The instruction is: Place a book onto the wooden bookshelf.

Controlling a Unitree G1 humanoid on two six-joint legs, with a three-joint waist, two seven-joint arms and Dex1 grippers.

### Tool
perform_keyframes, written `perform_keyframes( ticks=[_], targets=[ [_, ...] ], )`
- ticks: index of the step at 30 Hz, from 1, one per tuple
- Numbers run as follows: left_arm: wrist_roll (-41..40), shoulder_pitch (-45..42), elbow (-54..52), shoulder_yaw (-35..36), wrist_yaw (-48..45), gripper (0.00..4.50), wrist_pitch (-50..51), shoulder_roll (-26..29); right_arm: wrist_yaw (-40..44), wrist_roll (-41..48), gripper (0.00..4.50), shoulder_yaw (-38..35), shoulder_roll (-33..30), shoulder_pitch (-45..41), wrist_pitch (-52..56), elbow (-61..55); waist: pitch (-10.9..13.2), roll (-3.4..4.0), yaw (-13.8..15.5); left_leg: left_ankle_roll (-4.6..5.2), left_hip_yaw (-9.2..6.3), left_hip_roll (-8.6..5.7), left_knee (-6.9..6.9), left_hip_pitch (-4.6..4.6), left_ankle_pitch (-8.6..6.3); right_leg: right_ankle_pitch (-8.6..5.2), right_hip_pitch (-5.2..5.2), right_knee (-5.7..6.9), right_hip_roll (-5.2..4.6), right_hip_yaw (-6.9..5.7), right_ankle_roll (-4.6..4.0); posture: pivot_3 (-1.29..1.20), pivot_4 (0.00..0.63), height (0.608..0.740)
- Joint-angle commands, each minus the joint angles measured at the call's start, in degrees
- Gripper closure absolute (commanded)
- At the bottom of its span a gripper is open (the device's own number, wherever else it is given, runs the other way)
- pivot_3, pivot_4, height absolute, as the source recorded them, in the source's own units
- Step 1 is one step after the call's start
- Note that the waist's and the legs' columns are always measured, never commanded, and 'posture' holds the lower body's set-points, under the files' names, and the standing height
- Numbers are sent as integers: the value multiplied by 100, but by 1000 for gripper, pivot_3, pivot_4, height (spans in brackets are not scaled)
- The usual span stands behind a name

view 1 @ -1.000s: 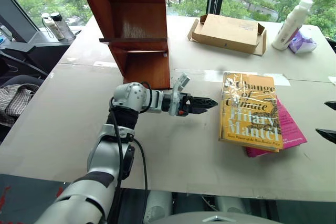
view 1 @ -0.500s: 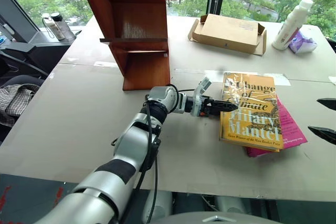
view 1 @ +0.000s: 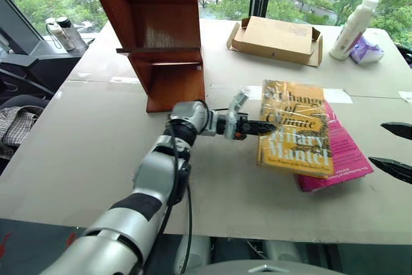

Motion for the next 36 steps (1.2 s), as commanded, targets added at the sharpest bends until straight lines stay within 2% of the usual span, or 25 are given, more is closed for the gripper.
perform_keyframes(
  ticks=[1, 2, 4, 7, 10, 14, 19, 21, 25, 29, 32, 36],
  targets=[
    [-771, 335, -2304, 536, 399, 4278, 1061, 342, -108, 119, 0, 81, 21, -321, -107, 137, 0, 2, -23, 0, 0, 1, 0, 0, 0, 0, 0, -1, -1, 1, 0, 0, 150, 733],
    [-844, 481, -2915, 666, 630, 4278, 1133, 431, -140, 136, 0, 134, 44, -436, -123, 203, 0, 2, -21, -2, 1, 0, 0, 0, 1, 0, 2, 0, -7, 2, 0, 0, 150, 733],
    [-609, 904, -4275, 513, 976, 4278, 588, 789, -173, 111, 0, 278, 67, -672, -176, 371, -2, 4, 2, -9, 2, 0, 2, 1, 5, 1, 5, -2, -11, 4, 1, 0, 150, 733],
    [-176, 1574, -6110, -145, 681, 4278, -609, 1813, -163, 19, 0, 505, 62, -1080, -302, 790, -1, 4, -16, -26, 8, -5, -3, 10, 14, 1, 8, -1, -13, 36, 1, 0, 150, 733],
    [-115, 1698, -6787, 39, 699, 4278, -1275, 2332, -58, -132, 0, 743, 22, -1503, -520, 1375, 0, 7, 19, -24, 15, -5, -5, 16, 14, 1, 7, 0, -11, 42, -2, 0, 150, 733],
    [907, 1584, -7195, 10, 664, 4278, -3260, 3097, 86, -243, 0, 998, -18, -2053, -746, 1989, 0, 6, 99, 0, 19, -7, 5, 16, 1, -5, 9, 0, -8, 43, -16, 0, 150, 733],
    [2045, 929, -6814, 18, 709, 4278, -5046, 4008, 214, -285, 0, 1238, 31, -2690, -963, 2471, 1, 7, 113, 1, 25, -7, 1, 14, 1, 1, 6, -6, 0, 45, -5, 0, 150, 733],
    [2246, 434, -6553, -4, 704, 4278, -5249, 4213, 211, -302, 0, 1341, 84, -2934, -1035, 2624, 3, 5, 111, 1, 27, -7, 1, 12, 1, 2, 6, -8, 1, 39, -1, 0, 150, 733],
    [2565, -651, -6059, -138, 738, 4278, -5403, 4290, 201, -348, 0, 1525, 189, -3358, -1184, 2873, 4, 4, 109, 1, 29, -8, 2, 8, 0, 1, 5, -13, 2, 25, 2, 0, 150, 733],
    [3202, -1363, -5327, -416, 687, 4278, -5765, 4492, 169, -331, 0, 1539, 306, -3586, -1300, 2928, 4, 9, 102, 1, 33, -9, 1, 10, 1, 0, 4, -11, 3, 28, 4, 0, 150, 733],
    [3701, -1338, -4876, -703, 325, 4278, -6212, 4978, 151, -238, 0, 1496, 378, -3526, -1295, 2723, 5, 12, 64, 0, 38, -6, 0, 16, 1, 0, 3, -6, 14, 31, 4, 0, 150, 733],
    [4325, -880, -4375, -1064, -69, 4278, -6457, 5598, 97, -41, 0, 1387, 440, -3384, -1218, 2381, 14, 29, -54, -1, 50, 0, -4, 21, 2, 0, -9, 6, 24, 46, 2, 0, 150, 733]
  ],
)
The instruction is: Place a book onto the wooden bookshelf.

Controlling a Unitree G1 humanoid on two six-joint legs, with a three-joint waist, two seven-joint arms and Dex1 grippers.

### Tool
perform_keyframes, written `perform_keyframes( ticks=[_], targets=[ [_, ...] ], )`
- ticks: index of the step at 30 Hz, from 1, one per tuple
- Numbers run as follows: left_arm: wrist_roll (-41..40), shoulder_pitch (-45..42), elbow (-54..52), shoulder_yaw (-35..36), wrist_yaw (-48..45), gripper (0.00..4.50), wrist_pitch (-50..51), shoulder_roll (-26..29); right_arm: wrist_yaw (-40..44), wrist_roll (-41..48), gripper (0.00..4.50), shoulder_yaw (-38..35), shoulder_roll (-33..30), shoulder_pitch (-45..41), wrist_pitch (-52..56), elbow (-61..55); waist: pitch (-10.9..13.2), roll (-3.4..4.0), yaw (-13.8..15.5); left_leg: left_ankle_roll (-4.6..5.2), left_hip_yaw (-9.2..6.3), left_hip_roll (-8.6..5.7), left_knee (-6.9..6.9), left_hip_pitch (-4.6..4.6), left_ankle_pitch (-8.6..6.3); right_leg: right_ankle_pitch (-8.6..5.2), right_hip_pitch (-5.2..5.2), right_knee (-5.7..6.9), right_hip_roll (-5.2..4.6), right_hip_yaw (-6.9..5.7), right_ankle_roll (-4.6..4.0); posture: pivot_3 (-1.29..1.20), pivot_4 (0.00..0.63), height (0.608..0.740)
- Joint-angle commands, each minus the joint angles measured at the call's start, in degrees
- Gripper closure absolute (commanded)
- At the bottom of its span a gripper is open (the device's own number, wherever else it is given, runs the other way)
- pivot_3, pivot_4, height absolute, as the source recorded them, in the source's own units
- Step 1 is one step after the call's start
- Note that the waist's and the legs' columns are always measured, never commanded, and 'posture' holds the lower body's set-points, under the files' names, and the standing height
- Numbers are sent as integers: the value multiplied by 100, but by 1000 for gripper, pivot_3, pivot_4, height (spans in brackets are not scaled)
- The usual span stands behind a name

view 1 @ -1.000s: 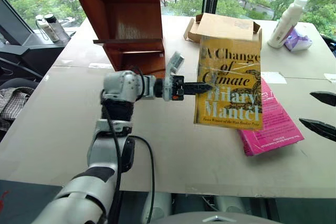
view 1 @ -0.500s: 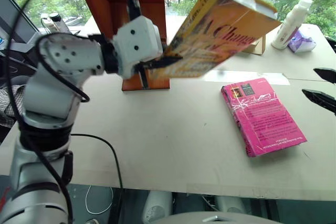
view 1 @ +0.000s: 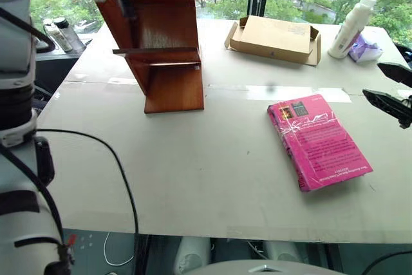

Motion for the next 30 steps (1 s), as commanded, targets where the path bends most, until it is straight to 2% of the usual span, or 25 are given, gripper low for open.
perform_keyframes(
  ticks=[1, 7, 17, 19, 21, 26, 30],
  targets=[
    [574, 235, 434, -57, -212, 4278, -54, 360, -44, 311, 0, -329, -26, 65, 27, -455, 2, 2, -15, 0, 2, 2, 0, -1, 0, 0, -3, 3, 3, 2, 0, 0, 150, 733],
    [904, 467, 554, -283, -828, 4278, 368, 413, -234, 607, 0, -475, -38, 159, 201, -893, 9, -10, -18, 2, 22, 12, 8, -7, -1, 1, -9, 0, -3, 17, 2, 0, 150, 733],
    [1308, 309, 420, -649, -1684, 4278, 1022, 128, -420, 823, 0, -560, -10, 298, 286, -1196, 3, 0, -52, 2, 40, 15, 6, 18, -1, 1, -11, 25, 15, 35, 0, 0, 150, 733],
    [1340, 425, 401, -675, -1844, 3283, 1125, 167, -455, 866, 0, -576, -5, 308, 290, -1220, 1, 3, -56, 2, 45, 15, 6, 19, -1, 2, -12, 26, 15, 40, -1, 0, 150, 733],
    [1282, 391, 315, -595, -1858, 2484, 1284, 55, -464, 902, 0, -608, 1, 339, 288, -1220, -2, 10, -50, 2, 48, 15, 5, 20, -1, 2, -12, 26, 14, 42, -1, 0, 150, 733],
    [538, 275, -58, 35, -1798, 127, 1690, -341, -515, 975, 0, -675, 49, 419, 268, -1270, 3, 2, 24, 2, 38, 15, 14, -1, -1, 3, -21, 26, 8, 33, -2, 0, 150, 733],
    [-274, 331, -613, 700, -1936, 59, 2784, -322, -547, 1035, 0, -690, 65, 455, 270, -1271, 7, -6, 16, 2, 35, 18, 19, -13, -1, 3, -23, 14, 1, 32, -1, 0, 150, 733]
  ],
)
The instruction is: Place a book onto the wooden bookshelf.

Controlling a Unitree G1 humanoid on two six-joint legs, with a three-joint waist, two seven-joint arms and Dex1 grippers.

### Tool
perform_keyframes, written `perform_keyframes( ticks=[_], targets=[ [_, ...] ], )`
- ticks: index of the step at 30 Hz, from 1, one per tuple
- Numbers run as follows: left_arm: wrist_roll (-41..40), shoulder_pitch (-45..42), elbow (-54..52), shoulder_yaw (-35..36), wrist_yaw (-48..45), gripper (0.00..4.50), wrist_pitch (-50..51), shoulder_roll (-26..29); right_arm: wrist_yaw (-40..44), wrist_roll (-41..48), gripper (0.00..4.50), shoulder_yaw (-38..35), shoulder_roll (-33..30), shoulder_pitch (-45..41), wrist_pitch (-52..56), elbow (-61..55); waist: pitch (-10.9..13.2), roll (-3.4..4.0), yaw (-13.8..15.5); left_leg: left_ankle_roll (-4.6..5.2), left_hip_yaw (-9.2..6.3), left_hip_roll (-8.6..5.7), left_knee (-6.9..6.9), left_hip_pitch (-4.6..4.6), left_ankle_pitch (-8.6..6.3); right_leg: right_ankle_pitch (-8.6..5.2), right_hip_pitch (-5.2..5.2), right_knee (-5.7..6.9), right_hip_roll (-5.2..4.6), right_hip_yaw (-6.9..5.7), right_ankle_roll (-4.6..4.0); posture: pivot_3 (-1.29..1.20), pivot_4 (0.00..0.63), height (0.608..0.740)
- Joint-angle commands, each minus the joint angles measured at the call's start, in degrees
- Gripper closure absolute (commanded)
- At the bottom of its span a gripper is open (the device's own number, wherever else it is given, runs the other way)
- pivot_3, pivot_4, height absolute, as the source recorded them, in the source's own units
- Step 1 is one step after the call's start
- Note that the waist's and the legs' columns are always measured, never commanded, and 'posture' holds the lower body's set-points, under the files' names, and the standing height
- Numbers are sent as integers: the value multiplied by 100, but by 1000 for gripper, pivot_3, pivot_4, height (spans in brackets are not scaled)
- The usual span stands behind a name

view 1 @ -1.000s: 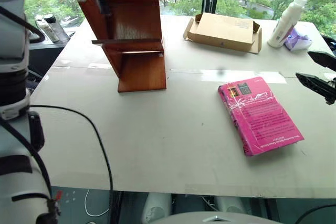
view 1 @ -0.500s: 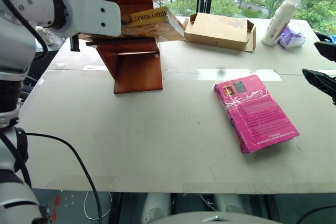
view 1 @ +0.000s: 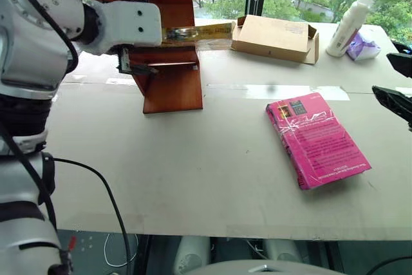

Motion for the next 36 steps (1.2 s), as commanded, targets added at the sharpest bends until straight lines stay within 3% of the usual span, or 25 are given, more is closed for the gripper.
perform_keyframes(
  ticks=[1, 8, 11, 16, 19, 21, 26, 31, 36],
  targets=[
    [-766, -125, -585, 875, -40, 59, 1085, 152, -55, 162, 0, -279, -24, 1, -14, -145, 0, 0, -8, 0, 0, 0, 0, -2, 0, -1, 0, -4, -1, 1, 1, 0, 150, 733],
    [-3190, -421, -1861, 2395, 316, 59, 4985, -374, -11, 134, 0, -156, -125, -234, 53, 117, 2, -2, -23, 0, -11, -1, -1, 3, 0, -11, 5, -3, -1, -4, 20, 0, 150, 733],
    [-3749, -168, -2495, 2960, 851, 59, 5786, -1070, 28, 136, 0, -126, -201, -315, 144, 157, 0, 0, -5, 0, -31, -6, 0, 11, 0, -15, 20, 2, 1, -12, 26, 0, 150, 733],
    [-4325, 1199, -3652, 3265, 1909, 59, 5889, -2383, 64, 137, 0, -242, -413, -153, 355, 81, 4, -6, -21, -23, -45, -9, 20, 13, 13, -2, 34, 21, -1, -7, 3, 0, 150, 733],
    [-4402, 2302, -4126, 3300, 2531, 59, 5416, -2999, 101, -290, 0, -284, -565, 342, 234, 142, -8, 13, -16, -24, -53, -8, 24, 13, 14, -2, 35, 23, 1, -1, 1, 0, 150, 733],
    [-4375, 3122, -4288, 3300, 2766, 59, 5017, -3086, 50, -664, 0, -315, -667, 786, 134, 233, -6, 8, -19, -25, -52, -9, 22, 13, 14, -2, 37, 21, -1, 6, 1, 0, 150, 733],
    [-4144, 5122, -4109, 3402, 2731, 59, 3639, -2757, 157, -1496, 0, -847, -857, 2215, -156, 611, -16, 23, 15, -14, -50, -13, 20, 16, 7, -3, 39, 14, -5, 7, -1, 0, 150, 733],
    [-3905, 6584, -3335, 3764, 2462, 59, 2301, -2377, 415, -1731, 0, -1508, -783, 3291, -372, 810, -19, 22, 30, 1, -52, -12, 15, 19, -2, -15, 41, 2, -7, 2, -24, 0, 150, 733],
    [-3753, 7346, -2692, 3661, 2260, 59, 1312, -2090, 543, -1955, 0, -1724, -792, 3777, -602, 1176, -31, 22, 19, 1, -52, -7, 13, 22, -3, -16, 42, -5, -20, 0, -26, 0, 150, 733]
  ],
)
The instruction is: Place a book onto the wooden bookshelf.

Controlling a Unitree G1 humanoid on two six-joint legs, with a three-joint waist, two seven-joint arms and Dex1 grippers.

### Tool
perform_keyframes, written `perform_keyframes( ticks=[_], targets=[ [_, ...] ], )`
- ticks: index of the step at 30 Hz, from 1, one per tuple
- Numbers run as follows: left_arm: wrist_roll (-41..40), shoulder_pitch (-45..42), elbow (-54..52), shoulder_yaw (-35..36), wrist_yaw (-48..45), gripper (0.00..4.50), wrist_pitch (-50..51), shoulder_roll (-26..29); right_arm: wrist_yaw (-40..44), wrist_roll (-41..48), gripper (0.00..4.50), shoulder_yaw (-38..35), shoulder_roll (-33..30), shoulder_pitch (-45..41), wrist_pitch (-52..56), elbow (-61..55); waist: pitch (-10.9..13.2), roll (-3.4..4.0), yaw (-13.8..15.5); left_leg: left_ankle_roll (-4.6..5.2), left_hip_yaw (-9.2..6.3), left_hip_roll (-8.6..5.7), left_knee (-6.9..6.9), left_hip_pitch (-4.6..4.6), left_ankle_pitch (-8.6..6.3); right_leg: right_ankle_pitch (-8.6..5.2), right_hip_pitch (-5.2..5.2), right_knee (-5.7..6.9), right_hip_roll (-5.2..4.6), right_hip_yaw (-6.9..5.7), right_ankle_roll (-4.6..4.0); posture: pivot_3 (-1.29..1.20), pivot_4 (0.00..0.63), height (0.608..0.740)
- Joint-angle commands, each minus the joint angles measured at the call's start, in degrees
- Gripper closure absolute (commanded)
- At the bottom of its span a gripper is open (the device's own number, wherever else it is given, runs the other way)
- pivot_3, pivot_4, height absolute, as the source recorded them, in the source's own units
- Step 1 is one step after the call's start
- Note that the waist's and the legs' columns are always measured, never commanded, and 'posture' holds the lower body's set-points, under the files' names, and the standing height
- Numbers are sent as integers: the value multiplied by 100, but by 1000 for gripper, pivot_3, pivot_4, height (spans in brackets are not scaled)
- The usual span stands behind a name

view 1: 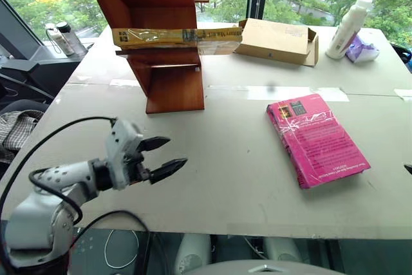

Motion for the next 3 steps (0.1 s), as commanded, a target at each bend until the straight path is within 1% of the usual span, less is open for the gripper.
perform_keyframes(
  ticks=[1, 3],
  targets=[
    [66, 255, 208, -66, -190, 59, -722, 175, 90, -142, 0, -283, -61, 80, -295, 282, -3, -4, -1, 0, 0, 2, 0, -1, -1, 0, -1, -4, -16, 0, -1, 0, 150, 733],
    [45, 337, 178, -187, -101, 59, -857, 189, 161, -177, 0, -276, -103, 46, -412, 516, -3, -4, -1, 0, 0, 3, 0, -4, -1, 3, -1, -8, -20, -2, -5, 0, 150, 733]
  ],
)
